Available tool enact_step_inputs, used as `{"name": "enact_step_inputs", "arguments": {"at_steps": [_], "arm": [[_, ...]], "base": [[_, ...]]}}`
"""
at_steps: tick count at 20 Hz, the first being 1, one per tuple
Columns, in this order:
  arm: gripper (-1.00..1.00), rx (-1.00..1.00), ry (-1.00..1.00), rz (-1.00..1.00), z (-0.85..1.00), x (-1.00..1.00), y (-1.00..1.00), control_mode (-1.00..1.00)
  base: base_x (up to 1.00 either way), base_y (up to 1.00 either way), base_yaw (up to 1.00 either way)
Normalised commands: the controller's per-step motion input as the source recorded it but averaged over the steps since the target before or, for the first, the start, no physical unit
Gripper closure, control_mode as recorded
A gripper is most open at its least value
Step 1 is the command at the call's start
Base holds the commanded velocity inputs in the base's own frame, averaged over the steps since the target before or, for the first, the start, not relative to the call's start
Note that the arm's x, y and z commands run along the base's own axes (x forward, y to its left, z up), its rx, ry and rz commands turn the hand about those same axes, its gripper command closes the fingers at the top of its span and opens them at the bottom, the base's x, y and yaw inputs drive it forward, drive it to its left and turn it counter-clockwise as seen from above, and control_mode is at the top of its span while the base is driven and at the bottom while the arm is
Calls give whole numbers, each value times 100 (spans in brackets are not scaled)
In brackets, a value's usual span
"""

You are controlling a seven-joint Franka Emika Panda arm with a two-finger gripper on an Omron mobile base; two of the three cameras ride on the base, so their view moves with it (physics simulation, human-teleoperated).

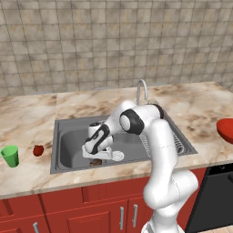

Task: Remove the bell pepper and potato from the sink. Then move the bowl and cup from the counter to the sink for washing.

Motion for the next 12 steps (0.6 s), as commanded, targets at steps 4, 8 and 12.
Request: {"name": "enact_step_inputs", "arguments": {"at_steps": [4, 8, 12], "arm": [[-100, 0, 0, 0, -15, 17, 6, -100], [-100, 0, 0, 0, -14, 19, 4, -100], [-100, -1, 0, 0, -13, 18, 3, -100]], "base": [[0, 0, 0], [0, 0, 0], [0, 0, 0]]}}
